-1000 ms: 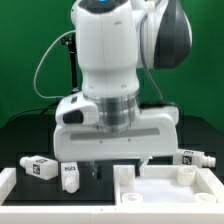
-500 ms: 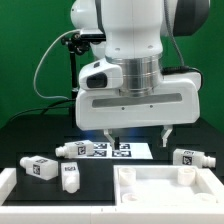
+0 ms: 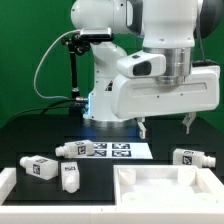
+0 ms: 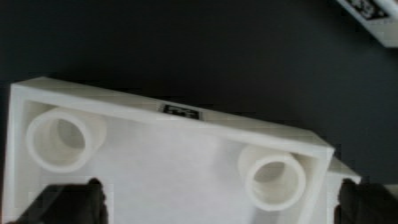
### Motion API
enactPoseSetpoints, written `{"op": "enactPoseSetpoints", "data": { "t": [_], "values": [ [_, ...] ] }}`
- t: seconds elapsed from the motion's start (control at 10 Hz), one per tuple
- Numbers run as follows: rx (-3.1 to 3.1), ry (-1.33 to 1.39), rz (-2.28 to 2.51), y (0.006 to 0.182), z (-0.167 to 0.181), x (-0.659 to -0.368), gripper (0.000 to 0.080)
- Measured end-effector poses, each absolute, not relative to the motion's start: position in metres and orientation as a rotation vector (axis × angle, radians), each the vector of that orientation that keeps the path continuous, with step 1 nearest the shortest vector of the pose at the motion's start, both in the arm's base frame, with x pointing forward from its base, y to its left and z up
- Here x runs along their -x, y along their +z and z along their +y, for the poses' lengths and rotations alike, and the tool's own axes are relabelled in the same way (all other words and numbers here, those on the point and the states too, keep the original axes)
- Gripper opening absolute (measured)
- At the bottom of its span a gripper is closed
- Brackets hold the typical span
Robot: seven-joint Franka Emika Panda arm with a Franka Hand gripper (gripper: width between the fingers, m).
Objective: Assemble one leg
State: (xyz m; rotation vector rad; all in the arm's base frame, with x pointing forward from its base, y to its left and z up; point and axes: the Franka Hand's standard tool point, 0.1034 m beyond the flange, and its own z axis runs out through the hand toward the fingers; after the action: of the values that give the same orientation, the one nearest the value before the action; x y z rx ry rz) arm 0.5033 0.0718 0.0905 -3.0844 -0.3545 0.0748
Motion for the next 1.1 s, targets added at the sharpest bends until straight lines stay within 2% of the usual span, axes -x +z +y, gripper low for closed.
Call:
{"op": "enactPoseSetpoints", "data": {
  "t": [0.4,0.7,0.8,1.1],
  "values": [
    [3.04,0.076,-0.615,0.087,0.073,-0.5,0.0649],
    [2.959,-0.076,-0.924,0.061,0.14,-0.448,0.0649],
    [2.924,-0.081,-1.069,0.06,0.156,-0.441,0.0649],
    [2.839,-0.082,-1.303,0.059,0.146,-0.445,0.0649]
  ]
}}
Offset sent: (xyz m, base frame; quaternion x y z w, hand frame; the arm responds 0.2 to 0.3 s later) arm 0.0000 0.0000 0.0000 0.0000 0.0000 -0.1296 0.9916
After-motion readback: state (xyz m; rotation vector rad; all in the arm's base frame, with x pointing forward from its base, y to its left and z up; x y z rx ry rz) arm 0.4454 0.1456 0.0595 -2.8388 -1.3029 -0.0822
